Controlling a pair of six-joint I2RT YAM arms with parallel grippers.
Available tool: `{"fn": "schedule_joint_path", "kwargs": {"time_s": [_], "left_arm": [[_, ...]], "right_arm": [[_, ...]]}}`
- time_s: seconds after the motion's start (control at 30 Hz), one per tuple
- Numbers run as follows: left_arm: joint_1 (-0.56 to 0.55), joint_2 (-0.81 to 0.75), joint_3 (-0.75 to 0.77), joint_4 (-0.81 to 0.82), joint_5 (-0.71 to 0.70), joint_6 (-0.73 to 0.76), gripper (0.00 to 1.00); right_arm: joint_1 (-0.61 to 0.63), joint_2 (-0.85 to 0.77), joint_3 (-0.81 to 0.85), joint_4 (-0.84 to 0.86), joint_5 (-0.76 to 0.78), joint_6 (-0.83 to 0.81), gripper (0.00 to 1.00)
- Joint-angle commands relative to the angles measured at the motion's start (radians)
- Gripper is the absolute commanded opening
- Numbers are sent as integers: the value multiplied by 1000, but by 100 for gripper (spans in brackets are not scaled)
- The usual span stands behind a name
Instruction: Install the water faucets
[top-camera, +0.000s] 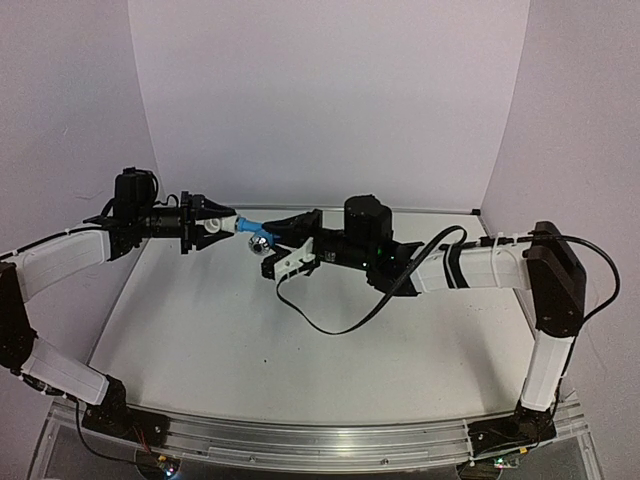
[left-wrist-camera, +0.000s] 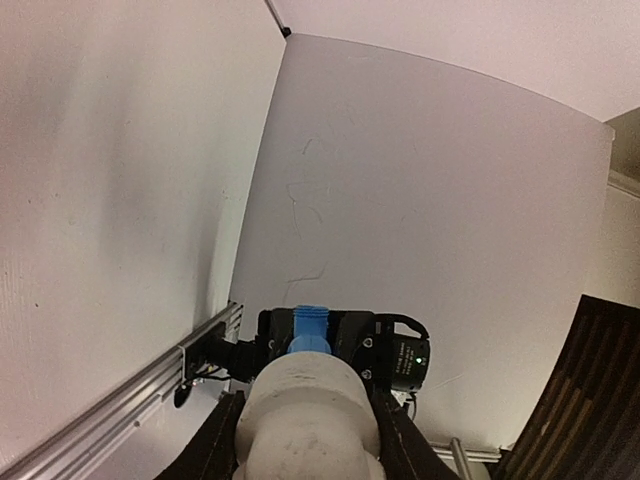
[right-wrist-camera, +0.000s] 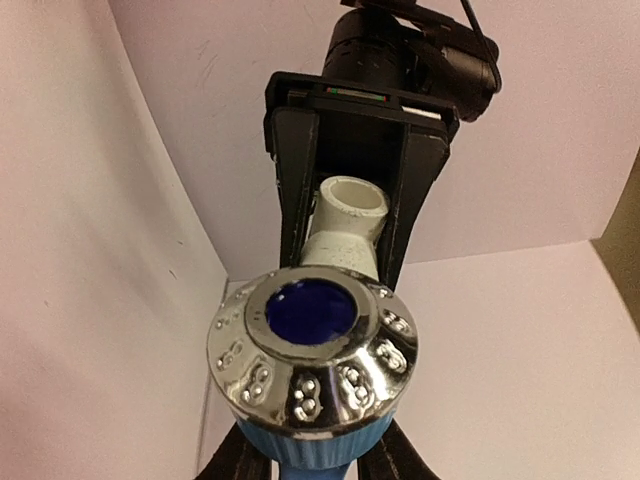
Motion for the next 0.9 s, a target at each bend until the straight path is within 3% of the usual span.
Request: {"fn": "schedule_joint_path", "kwargs": {"time_s": [0.0,0.2,0.33,0.37,0.43,0.7,0.87], "left_arm": [[-9,-40,74,73,-52,238,0],[-29,-53,89,73,-123,498,0],[-48,-61,100,74,-153,651,0],[-50,-59,105,74,-154,668,0],[-52,-55,119,76,-158,715,0],[-54,-73,108,160,-160,739,0],[-55,-100,39,338,-164,653,0]], "right_arm": [[16,-40,54,-76,-31,381,20],[5,-35,88,-78,-30,817,2],[-22,-34,116,-78,-66,1166,0],[-29,-34,118,-77,-76,1192,0],[-62,-33,127,-58,-130,1435,0],[-166,-12,107,125,-254,2257,0],[-205,65,108,256,-287,2736,0]]}}
